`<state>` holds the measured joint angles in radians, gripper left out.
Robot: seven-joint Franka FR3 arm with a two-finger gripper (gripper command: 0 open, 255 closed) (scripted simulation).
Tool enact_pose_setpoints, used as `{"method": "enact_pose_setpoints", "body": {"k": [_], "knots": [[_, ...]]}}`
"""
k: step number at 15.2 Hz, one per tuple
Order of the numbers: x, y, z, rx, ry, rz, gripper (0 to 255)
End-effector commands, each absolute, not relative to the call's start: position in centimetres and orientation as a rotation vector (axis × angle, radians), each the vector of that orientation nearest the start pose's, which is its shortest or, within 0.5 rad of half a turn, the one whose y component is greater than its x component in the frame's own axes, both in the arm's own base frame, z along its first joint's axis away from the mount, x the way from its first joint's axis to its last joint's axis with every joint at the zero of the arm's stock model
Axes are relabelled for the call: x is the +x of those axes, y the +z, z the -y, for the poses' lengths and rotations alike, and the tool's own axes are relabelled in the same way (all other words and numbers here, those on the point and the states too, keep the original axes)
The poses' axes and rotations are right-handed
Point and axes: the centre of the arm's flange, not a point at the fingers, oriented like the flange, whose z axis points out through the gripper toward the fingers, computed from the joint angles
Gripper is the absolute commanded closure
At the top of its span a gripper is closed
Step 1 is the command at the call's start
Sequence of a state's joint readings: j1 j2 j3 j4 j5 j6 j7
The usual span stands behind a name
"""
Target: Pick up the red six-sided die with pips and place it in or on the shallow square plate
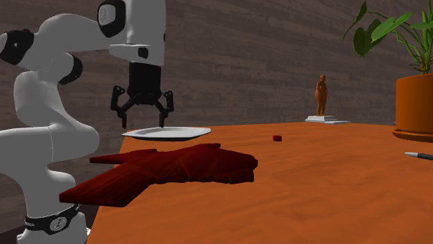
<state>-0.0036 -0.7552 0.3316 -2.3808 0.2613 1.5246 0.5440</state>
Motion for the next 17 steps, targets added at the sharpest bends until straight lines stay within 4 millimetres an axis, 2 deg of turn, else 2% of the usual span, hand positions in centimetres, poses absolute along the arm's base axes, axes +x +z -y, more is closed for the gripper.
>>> {"method": "enact_pose_setpoints", "body": {"k": [1,9,17], "knots": [[29.2,54.7,-17.8,-3.089,0.196,-0.608,0],[32.6,54.8,-27.5,-2.989,0.146,-0.987,0],[38.2,54.9,-36.1,-2.843,0.095,-1.349,0]]}}
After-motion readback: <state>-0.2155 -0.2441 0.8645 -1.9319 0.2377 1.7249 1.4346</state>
